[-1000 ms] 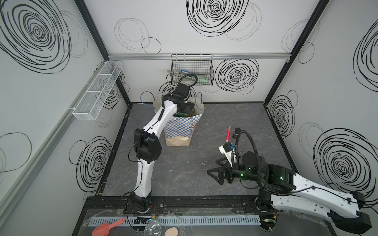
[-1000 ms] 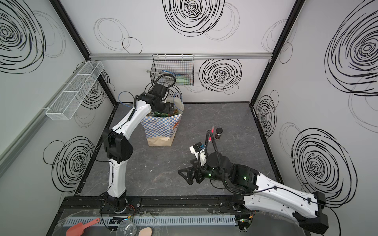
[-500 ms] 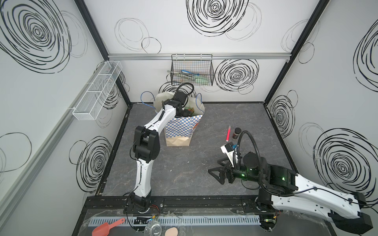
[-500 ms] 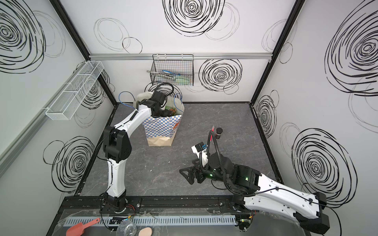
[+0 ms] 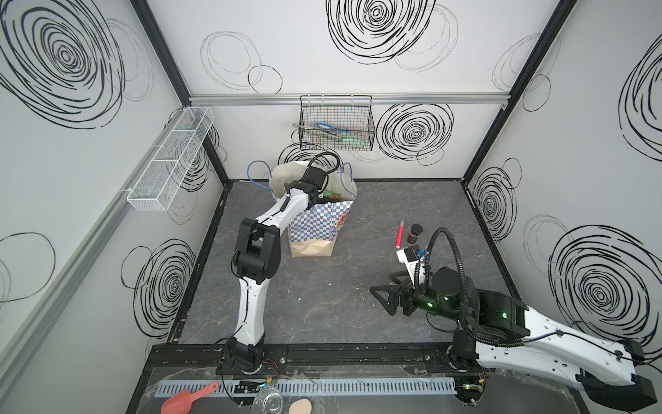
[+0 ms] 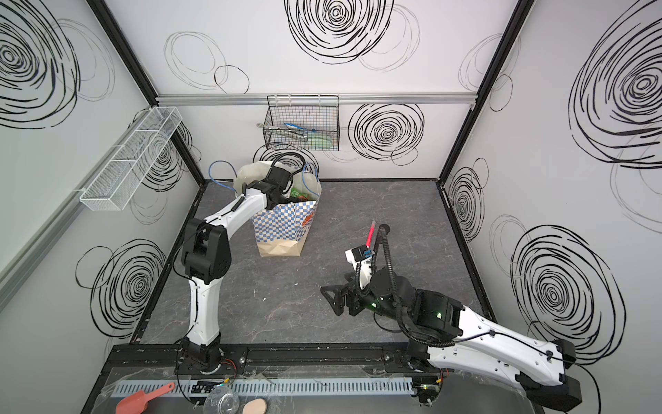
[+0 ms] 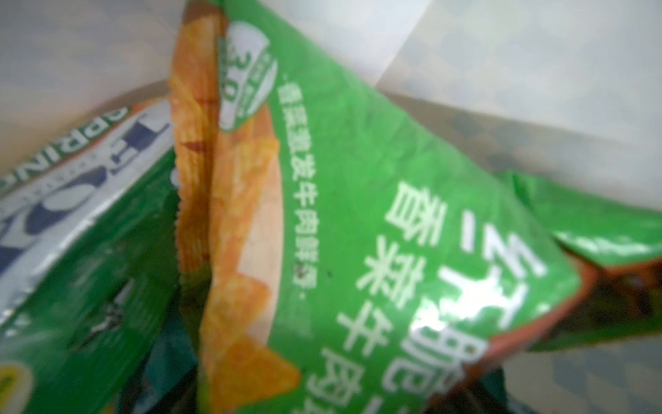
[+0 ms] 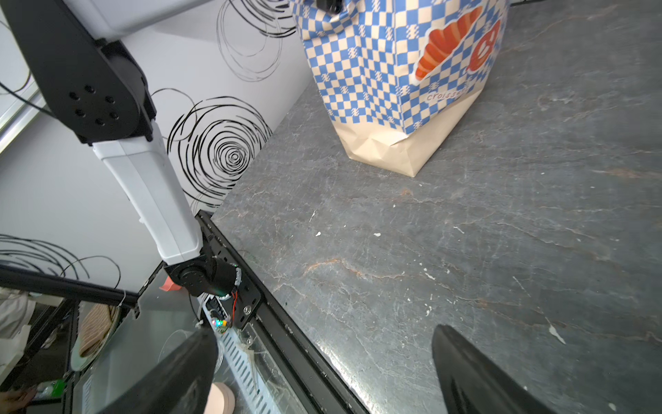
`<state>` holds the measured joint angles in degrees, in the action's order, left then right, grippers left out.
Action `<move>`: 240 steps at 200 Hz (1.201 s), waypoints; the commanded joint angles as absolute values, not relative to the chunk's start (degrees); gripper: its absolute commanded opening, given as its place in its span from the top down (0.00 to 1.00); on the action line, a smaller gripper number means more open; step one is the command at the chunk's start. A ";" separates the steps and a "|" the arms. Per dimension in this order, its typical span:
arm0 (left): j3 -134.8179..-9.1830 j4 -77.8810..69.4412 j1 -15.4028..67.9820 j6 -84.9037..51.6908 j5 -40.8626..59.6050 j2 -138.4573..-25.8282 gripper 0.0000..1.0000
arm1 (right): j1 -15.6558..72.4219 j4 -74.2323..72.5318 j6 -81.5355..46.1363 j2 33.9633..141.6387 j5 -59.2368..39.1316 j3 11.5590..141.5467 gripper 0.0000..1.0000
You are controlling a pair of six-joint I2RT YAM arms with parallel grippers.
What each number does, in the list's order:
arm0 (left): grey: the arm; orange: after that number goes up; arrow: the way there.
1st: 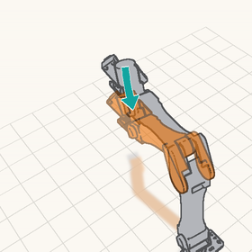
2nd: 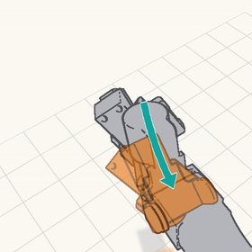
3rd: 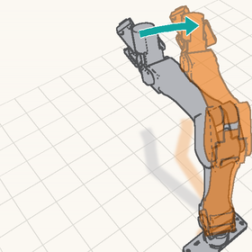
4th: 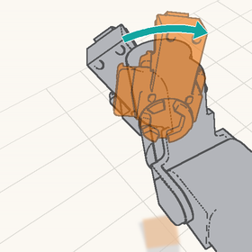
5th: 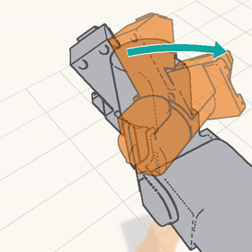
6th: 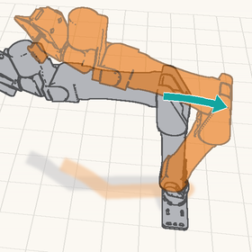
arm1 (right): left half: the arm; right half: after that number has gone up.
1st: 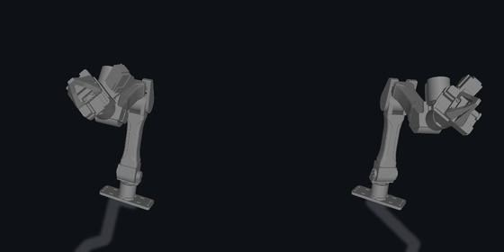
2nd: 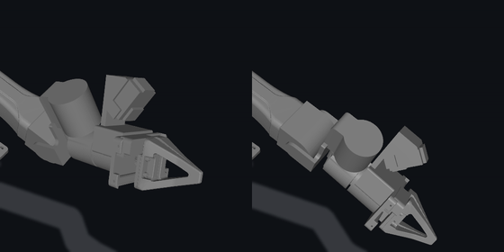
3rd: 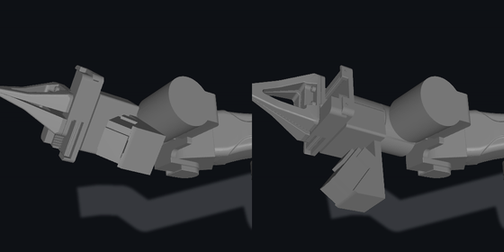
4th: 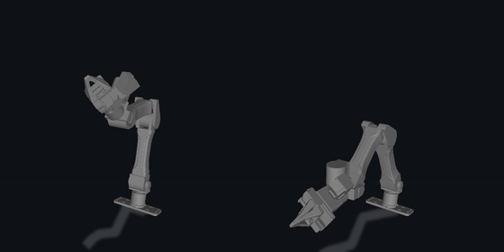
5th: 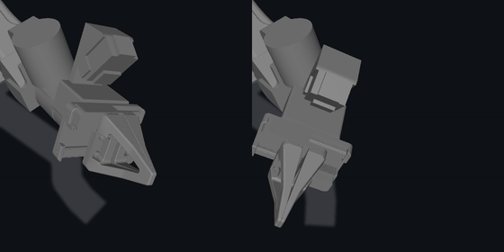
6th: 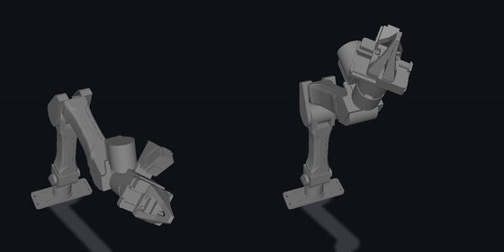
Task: Take the snacks out of the paper bag
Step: 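Grasp the green chip packet in the bag with left gripper while right arm advances, then lift the green chip packet up out of the bag with the left gripper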
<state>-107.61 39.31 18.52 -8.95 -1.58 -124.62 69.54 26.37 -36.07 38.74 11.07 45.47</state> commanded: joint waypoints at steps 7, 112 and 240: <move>-105.20 42.89 17.31 -8.67 -1.54 -127.99 0.47 | 70.05 26.59 -37.05 36.56 18.30 49.20 0.03; -114.42 48.94 18.63 -6.44 -6.10 -120.15 1.00 | 68.92 28.13 -32.51 37.21 21.75 56.09 0.03; -117.92 46.48 20.30 -4.92 -11.04 -105.62 1.00 | 60.69 28.26 -30.76 38.94 12.59 58.07 0.03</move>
<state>-116.57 47.86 20.67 -6.02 -9.17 -107.72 61.71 28.23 -30.79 38.79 14.74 57.39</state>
